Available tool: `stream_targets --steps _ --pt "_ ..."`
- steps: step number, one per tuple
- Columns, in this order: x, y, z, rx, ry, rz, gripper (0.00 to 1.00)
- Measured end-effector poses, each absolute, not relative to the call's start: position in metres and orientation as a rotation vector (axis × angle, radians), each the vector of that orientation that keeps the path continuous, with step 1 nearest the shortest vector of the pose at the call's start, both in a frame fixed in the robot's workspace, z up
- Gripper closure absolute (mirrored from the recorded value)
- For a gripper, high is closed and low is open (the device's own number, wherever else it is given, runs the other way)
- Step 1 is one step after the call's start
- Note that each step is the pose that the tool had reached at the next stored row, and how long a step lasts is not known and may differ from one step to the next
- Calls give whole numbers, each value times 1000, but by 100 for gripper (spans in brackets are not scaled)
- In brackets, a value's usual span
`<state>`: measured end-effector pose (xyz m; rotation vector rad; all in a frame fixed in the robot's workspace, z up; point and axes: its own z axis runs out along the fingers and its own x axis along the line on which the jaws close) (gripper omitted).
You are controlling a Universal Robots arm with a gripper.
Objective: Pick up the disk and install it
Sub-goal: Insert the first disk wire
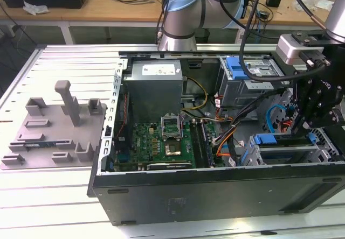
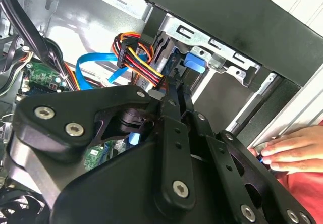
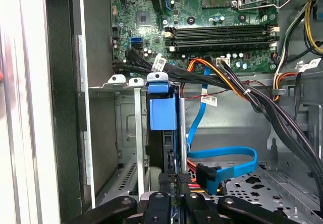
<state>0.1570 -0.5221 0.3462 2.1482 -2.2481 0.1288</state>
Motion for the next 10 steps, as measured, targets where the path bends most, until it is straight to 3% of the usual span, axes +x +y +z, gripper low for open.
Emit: stream_targets --steps 10 --pt "157 -521 346 2148 -2248 129 83"
